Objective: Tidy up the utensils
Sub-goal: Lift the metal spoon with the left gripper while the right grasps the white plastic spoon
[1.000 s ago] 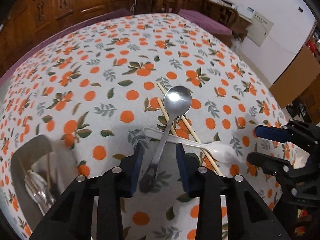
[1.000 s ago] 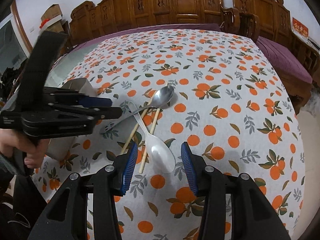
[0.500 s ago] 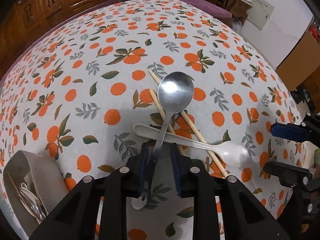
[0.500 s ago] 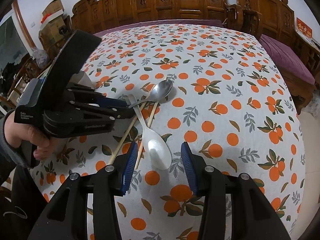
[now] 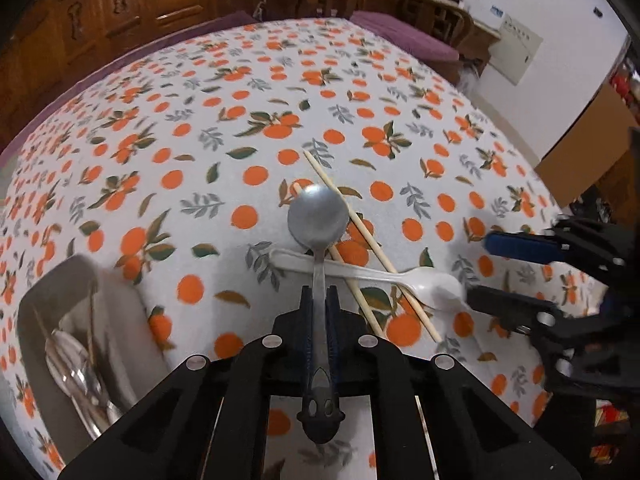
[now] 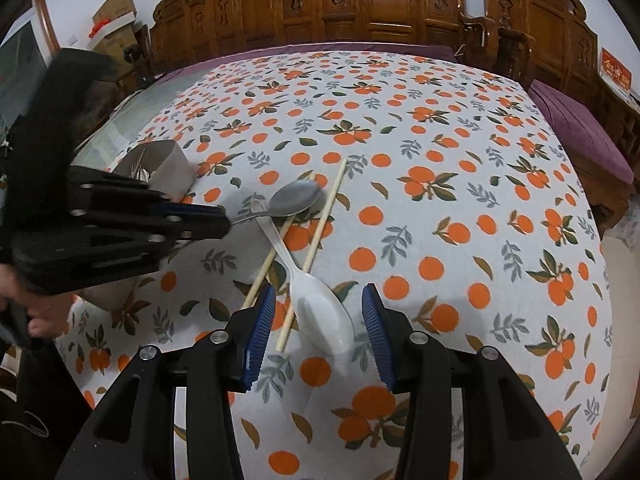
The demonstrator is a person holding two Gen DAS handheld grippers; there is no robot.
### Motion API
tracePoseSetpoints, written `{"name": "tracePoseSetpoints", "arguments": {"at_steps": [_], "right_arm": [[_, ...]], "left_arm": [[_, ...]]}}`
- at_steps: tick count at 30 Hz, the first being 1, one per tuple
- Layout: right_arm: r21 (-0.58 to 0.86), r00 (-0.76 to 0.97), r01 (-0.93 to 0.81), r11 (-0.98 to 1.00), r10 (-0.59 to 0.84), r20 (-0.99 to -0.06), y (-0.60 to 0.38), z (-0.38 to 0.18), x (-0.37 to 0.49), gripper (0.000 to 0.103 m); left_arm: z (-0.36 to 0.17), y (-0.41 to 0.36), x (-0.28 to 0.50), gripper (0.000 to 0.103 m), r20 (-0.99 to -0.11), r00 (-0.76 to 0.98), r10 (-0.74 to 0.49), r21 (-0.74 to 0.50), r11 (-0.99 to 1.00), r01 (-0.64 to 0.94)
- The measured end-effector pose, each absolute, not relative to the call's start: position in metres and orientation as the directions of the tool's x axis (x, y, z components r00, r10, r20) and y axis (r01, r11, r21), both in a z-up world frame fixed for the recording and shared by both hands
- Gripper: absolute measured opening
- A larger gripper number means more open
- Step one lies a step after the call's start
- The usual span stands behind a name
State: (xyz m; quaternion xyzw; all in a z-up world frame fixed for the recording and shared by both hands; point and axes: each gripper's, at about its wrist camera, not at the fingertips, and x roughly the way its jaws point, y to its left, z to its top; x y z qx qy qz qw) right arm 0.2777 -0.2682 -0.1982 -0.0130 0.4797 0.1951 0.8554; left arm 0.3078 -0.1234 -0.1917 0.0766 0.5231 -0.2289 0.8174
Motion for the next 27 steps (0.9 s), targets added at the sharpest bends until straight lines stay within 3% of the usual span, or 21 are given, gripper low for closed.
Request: {"name": "tracePoseSetpoints", "arguments": {"at_steps": [6,14,23,27], "right_arm": [[0.152,0.443,-0.399,0.904,0.335,-0.831,-0.248,-0.204,0.289,0.047],[0.119,0.380,-0.481,0.869,0.328,-0.865,-0.217,-0.223,0.312,0.026],[0.091,0.321,-0.523,0.847,0.295,-0.900,-0.206,-0.232,0.327,0.021],[0.135,0.296,-0.500,0.855,0.315,-0.902,-0.210,-0.233,0.331,0.013]], "left_arm": [[-0.173,-0.106,0.296,0.006,-0.867,0.387,-0.314,-0.131,0.893,0.431],[-0.155,-0.090,0.289,0.006,-0.845,0.426,-0.324,-0.137,0.900,0.413],[-0.126,-0.084,0.282,0.006,-0.811,0.471,-0.347,-0.142,0.898,0.417],[-0.113,-0.079,0.277,0.006,-0.797,0.493,-0.350,-0.136,0.898,0.419]]}}
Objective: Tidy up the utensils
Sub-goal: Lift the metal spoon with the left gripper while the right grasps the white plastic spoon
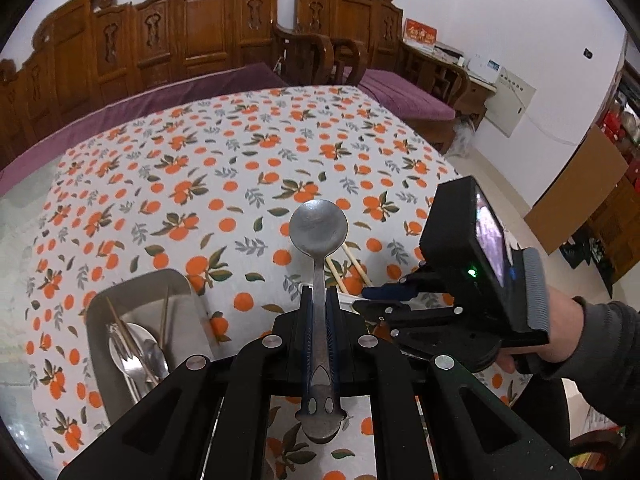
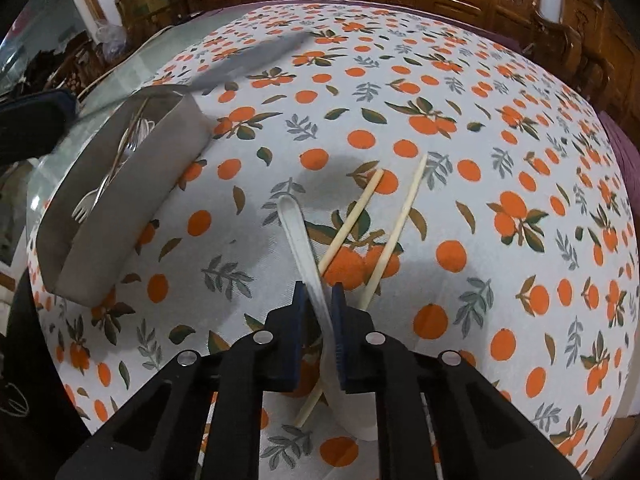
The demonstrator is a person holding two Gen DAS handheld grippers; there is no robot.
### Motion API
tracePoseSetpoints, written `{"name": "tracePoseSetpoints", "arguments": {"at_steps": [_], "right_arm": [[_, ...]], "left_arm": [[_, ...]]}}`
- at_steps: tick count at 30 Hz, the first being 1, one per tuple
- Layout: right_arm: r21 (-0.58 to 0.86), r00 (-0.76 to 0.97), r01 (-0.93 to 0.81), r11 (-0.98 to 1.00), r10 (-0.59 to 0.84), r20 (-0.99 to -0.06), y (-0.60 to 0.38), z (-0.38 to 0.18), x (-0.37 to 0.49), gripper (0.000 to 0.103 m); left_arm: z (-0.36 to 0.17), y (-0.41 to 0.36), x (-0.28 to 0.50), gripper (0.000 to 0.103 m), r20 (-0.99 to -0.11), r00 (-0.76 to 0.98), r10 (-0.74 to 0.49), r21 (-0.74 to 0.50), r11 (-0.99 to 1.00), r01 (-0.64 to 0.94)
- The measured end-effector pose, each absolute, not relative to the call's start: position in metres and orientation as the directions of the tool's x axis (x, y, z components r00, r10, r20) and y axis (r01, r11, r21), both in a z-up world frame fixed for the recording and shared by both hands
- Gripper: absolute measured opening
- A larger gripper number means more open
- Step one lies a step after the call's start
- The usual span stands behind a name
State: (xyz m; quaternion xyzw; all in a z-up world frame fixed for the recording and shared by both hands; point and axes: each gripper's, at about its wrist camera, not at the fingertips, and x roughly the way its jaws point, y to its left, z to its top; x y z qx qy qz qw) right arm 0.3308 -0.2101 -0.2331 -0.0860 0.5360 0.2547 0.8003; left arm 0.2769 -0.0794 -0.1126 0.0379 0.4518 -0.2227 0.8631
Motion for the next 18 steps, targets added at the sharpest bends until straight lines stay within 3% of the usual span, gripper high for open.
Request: {"name": "tracePoseSetpoints", "arguments": {"at_steps": [4,18], "right_arm": [[0.168,0.286,-0.480,0.861,0.334,-0.898,-0.213,-0.233,0.328,0.009],[0.221,0.394,-0.426,0.877,0.400,-0.827,-0.216,-0.189,0.302,0.009]], "left_arm": [[-0.104,-0.074,0.270,0.006,-0.788,0.510,-0.345,-0.129,0.903,0.410],[-0.088,-0.032,0.246,0.006,-0.767,0.566,-0.302,-0.116,0.933,0.341]]}}
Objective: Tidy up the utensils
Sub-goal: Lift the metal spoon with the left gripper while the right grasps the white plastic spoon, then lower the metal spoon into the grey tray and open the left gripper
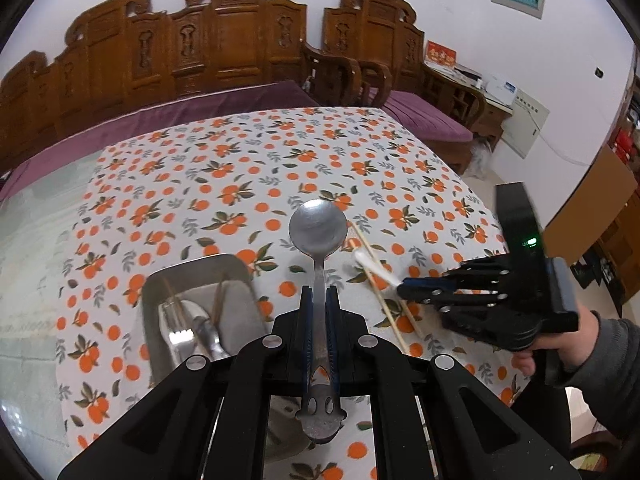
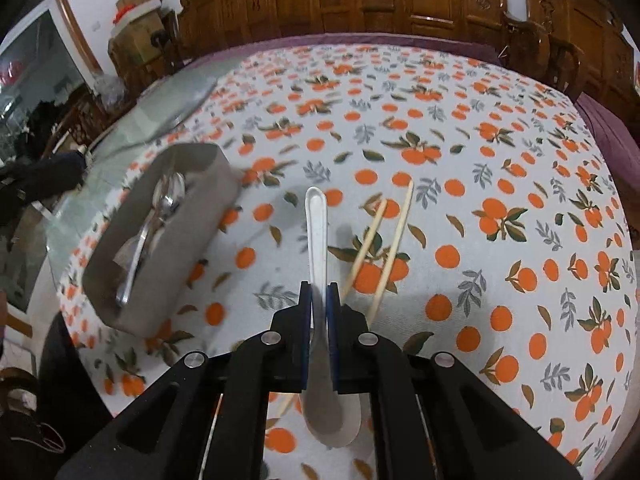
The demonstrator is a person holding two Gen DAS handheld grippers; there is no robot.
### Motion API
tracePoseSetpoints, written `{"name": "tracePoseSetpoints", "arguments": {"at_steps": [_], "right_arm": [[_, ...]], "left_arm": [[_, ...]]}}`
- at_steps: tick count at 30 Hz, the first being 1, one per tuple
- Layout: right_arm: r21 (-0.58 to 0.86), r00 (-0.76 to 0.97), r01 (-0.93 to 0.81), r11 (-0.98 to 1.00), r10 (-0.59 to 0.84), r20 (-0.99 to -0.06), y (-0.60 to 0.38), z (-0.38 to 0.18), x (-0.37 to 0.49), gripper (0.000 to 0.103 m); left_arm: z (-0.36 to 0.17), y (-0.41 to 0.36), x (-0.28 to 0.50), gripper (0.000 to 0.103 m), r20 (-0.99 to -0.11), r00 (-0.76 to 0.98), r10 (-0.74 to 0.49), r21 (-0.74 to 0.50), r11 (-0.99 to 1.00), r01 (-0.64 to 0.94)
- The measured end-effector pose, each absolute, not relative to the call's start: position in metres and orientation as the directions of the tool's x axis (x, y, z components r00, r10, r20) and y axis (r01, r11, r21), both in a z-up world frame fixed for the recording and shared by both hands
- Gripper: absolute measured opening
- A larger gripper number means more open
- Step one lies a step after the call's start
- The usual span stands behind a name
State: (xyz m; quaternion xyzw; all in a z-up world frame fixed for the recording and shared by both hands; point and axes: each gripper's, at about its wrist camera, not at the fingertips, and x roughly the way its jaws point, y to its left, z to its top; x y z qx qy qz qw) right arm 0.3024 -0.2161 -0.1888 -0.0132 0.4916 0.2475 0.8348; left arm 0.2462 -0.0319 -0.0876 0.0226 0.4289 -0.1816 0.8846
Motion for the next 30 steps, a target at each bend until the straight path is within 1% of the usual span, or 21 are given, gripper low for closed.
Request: {"name": "tracePoseSetpoints", "arguments": {"at_steps": [14,23,30], "right_arm": [[0.239,0.441,-0.446,0.862,0.444,-0.780,-0.188,-0.153,0.279,0.009],[0.238,0.431,-0.475,0.847,0.460,-0.777,-0.171,-0.145,0.268,0.009],[0.245,0.420,-0.478,0.843,0.465,-0.780,-0.168,-0.145,0.264,0.009]], "left_arm": [[-0.096,0.019,0.236,0.006,-0.776,0.586,-0.233,-0.100,0.963,0.250],[-0.130,0.044,0.242,0.006,-0.813,0.553,-0.184,-0.095,0.978,0.185],[-0.155,0.049,0.249,0.006,-0.838,0.522,-0.157,-0.091,0.984,0.150]]}}
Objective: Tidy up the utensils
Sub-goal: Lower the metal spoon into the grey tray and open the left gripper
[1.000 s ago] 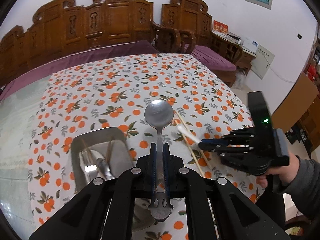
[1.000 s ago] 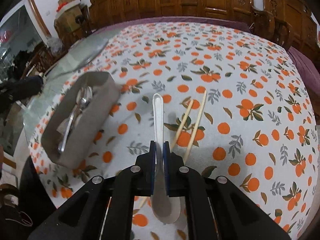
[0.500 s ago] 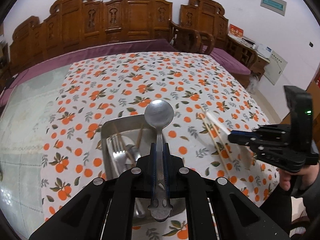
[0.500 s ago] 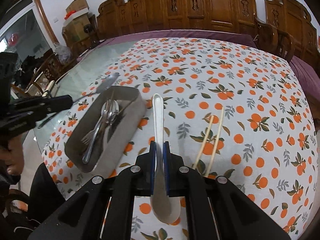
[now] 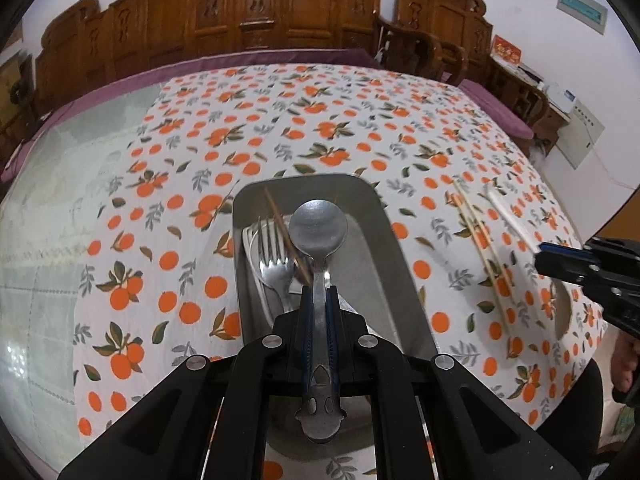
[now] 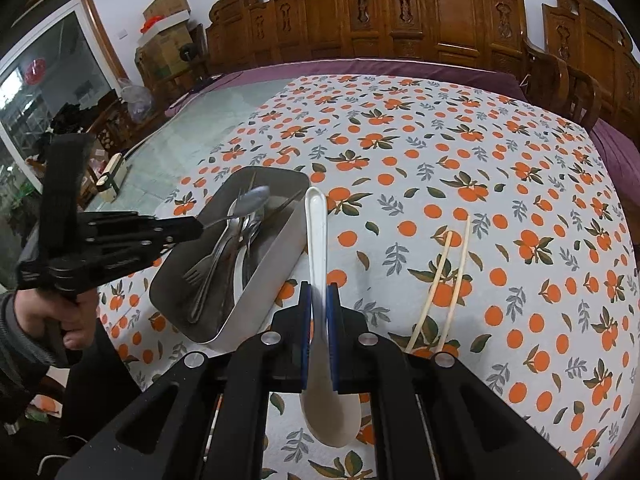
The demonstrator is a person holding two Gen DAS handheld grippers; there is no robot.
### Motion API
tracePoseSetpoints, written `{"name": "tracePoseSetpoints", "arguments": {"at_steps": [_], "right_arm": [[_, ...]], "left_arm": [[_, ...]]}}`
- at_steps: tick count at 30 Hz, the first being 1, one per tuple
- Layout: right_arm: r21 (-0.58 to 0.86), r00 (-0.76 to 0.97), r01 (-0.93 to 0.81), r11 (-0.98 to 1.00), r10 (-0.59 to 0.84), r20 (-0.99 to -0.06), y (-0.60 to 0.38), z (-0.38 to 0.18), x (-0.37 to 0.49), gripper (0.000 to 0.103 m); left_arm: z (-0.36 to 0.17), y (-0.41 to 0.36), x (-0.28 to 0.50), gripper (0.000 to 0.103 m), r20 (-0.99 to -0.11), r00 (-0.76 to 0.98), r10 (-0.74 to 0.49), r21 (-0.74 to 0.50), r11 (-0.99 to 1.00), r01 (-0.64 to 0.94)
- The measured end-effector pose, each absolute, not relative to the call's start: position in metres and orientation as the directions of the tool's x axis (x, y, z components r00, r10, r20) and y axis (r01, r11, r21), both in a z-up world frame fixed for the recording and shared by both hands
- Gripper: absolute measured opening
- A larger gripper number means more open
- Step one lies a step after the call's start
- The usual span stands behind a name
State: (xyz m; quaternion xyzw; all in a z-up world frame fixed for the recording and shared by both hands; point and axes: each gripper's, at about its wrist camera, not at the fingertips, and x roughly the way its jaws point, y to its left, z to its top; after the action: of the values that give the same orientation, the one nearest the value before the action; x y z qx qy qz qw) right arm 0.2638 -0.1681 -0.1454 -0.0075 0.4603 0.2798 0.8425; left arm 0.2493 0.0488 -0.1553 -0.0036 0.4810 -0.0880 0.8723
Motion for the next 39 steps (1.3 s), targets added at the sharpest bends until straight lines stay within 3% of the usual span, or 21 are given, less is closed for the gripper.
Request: {"name": "tracePoseSetpoints", "arguments": {"at_steps": [19,32,34,36,39], "right_arm": [[0.238,0.418,-0.493,0.837,0.467,-0.779,-0.160,-0.139,0.259,0.009],[0.240,0.424,-0.518,0.821,0.490,-0.762,-0.131,-0.127,0.258,0.009],[0.241,0.423,-0.524,0.817,0.495,-0.759,-0.124,-0.125,0.258,0.009],[0.238,0.423,-0.531,0.813,0.499,-0.756,-0.117,-0.123,0.258,0.009],[0.239,0.421,-0.541,0.806,0.505,-0.753,-0.105,-0.121,0.258,0.009]], "left_arm": [[-0.179,0.037,0.271,0.006,-0.867,0.469,-0.167,-0.118,0.984,0.133],[-0.139,0.062,0.245,0.007,-0.828,0.533,-0.175,-0.130,0.984,0.121],[-0.133,0.069,0.238,0.008,-0.822,0.545,-0.166,-0.124,0.986,0.113],[-0.127,0.075,0.233,0.017,-0.815,0.558,-0.156,-0.115,0.987,0.109],[-0.119,0.084,0.224,0.022,-0.804,0.578,-0.139,-0.096,0.990,0.104]]}}
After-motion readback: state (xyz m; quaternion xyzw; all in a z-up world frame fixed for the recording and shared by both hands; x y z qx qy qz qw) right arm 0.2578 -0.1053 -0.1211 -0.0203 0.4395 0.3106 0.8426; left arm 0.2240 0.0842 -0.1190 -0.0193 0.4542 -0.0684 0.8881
